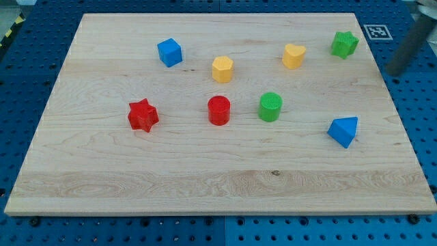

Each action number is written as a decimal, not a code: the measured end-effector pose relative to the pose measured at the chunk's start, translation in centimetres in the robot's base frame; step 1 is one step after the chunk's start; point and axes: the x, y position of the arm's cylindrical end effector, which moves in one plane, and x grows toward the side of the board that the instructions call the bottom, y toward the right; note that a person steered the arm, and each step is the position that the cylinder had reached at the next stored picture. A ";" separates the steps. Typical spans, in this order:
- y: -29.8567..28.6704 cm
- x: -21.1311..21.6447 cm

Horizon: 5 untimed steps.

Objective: Slide the yellow heart above the yellow hexagon

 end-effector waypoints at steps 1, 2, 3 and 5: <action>-7.0 -0.1; -12.4 -0.7; -16.3 -3.9; -27.2 -4.3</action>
